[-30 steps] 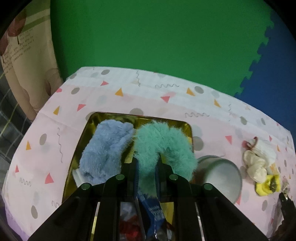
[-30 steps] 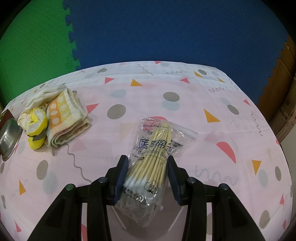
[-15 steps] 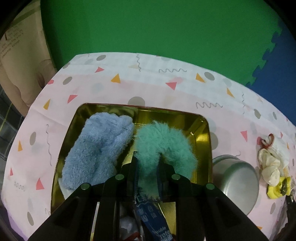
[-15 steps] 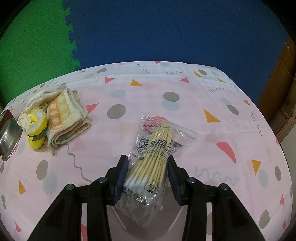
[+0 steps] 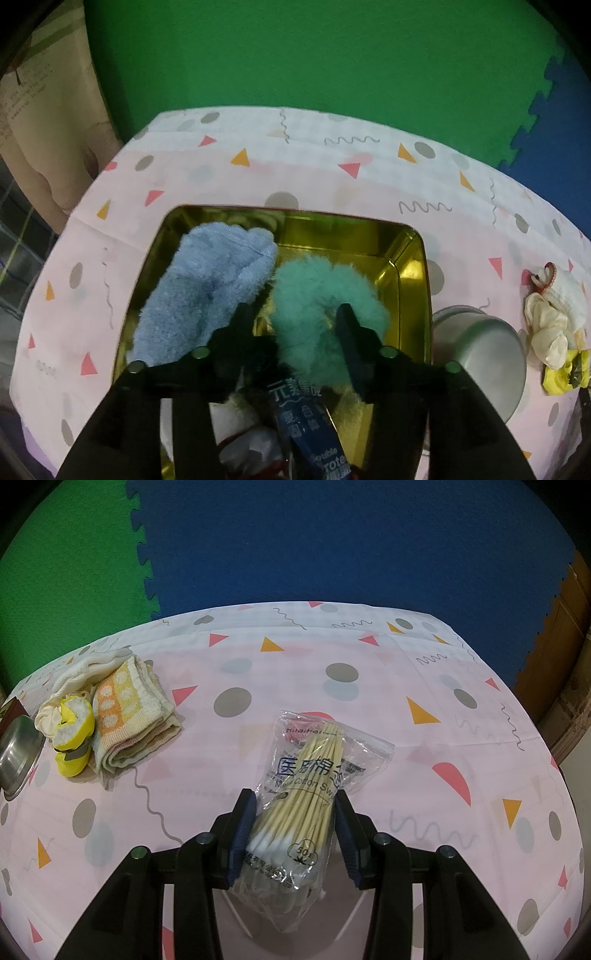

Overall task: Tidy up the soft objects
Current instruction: 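Carry the green scrunchie into the gold tin and open the left gripper, then withdraw the left gripper from the tin while the right holds the swab bag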

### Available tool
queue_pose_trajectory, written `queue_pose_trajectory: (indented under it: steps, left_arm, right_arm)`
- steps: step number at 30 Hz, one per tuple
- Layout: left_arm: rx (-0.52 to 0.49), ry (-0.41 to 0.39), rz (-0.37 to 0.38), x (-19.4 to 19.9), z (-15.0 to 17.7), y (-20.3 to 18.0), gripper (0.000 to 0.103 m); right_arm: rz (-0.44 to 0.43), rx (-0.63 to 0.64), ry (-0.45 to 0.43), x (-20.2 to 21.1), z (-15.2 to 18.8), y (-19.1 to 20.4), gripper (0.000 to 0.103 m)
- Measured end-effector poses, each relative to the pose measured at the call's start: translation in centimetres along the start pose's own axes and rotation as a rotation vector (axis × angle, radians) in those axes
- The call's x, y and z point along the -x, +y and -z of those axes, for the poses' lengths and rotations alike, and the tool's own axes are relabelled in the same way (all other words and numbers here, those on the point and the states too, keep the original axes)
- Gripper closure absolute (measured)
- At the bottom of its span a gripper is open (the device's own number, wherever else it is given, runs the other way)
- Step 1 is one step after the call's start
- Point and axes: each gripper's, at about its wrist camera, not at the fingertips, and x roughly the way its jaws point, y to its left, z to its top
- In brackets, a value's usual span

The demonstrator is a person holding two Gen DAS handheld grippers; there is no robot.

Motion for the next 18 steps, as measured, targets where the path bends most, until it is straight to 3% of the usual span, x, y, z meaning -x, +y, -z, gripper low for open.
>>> queue_pose_trajectory:
  steps: [18]
  left_arm:
    - [-0.060,-0.086,0.033,5.0,2.1,-0.6,0.040]
  right_arm:
    - [0.002,0.001,0.000,0.0,0.0,-0.1,0.059]
